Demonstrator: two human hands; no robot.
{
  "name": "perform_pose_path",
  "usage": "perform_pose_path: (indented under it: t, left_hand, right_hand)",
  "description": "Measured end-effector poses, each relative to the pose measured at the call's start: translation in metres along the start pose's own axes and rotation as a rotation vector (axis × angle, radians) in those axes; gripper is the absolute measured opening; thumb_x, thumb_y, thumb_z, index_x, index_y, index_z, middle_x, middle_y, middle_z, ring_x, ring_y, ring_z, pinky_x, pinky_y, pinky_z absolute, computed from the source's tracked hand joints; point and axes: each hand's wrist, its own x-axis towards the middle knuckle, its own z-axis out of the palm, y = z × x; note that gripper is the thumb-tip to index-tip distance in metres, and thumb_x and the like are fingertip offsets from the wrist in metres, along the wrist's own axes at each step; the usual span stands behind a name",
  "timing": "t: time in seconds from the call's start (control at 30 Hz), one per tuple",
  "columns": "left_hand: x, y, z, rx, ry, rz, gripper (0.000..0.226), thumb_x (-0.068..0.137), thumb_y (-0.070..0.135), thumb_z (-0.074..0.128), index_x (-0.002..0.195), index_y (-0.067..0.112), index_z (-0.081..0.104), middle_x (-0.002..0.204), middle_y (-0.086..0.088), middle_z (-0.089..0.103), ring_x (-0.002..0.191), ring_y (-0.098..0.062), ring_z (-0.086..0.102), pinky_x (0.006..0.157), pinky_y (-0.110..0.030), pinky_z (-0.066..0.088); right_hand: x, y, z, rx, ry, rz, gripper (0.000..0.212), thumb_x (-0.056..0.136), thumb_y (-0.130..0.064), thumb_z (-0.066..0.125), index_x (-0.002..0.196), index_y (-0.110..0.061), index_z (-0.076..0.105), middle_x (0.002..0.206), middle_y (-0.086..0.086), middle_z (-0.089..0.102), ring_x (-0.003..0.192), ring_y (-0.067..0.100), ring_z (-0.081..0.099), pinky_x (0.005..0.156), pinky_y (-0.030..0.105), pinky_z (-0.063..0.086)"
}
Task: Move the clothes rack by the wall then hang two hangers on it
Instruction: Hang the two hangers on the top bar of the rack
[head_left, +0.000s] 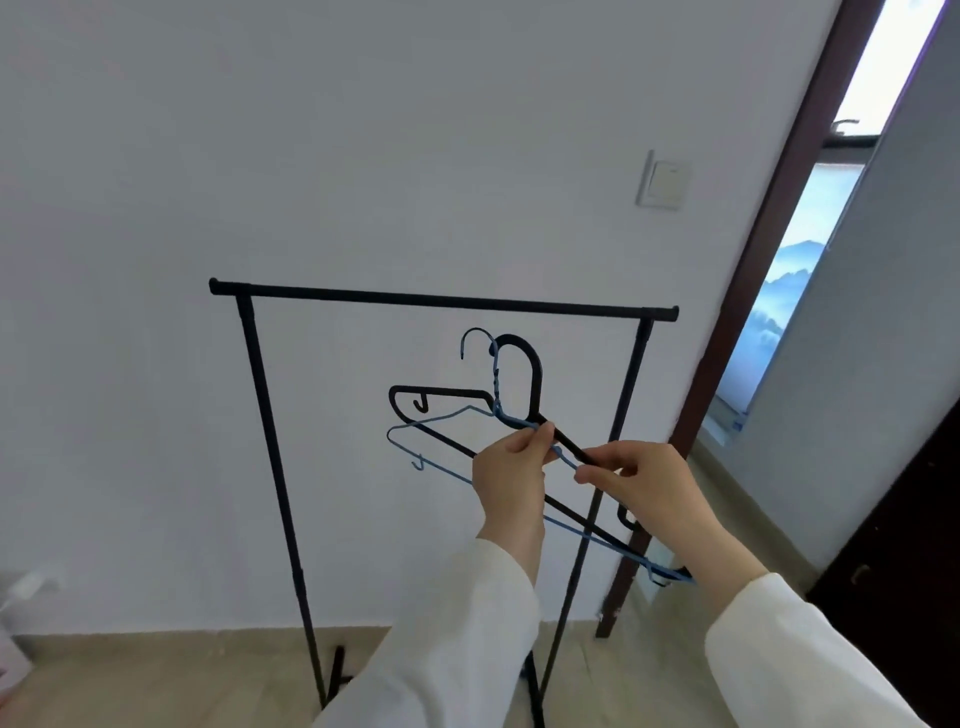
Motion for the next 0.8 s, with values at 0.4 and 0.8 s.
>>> perform_pose_path:
  t: [0.4, 0.8]
  left_hand:
    - [0.105, 0.05, 0.041, -0.091, 0.039, -0.016, 0.02, 0.082, 0.02, 0.066, 0.062, 0.021, 0.062, 0.066, 0.004, 0.064, 0.065, -0.001, 0.061, 0.058, -0.016, 0.044]
    - [0.166, 0.044, 0.044, -0.051, 0.024, -0.075, 0.023, 0.084, 0.022, 0.063, 0.062, 0.02, 0.061, 0.068, 0.005, 0.064, 0.066, 0.0, 0.061, 0.057, -0.016, 0.042]
  right_hand:
    - [0.126, -0.019, -0.018, 0.245, -0.116, -0.026, 0.019, 0.079, -0.022, 0.066, 0.065, -0.035, 0.068, 0.079, -0.01, 0.073, 0.087, 0.004, 0.059, 0.071, 0.014, 0.037]
    - [0.183, -0.014, 0.002, 0.23, -0.117, 0.05, 0.009, 0.083, -0.019, 0.062, 0.078, -0.025, 0.068, 0.073, -0.011, 0.07, 0.079, -0.001, 0.055, 0.063, 0.011, 0.035]
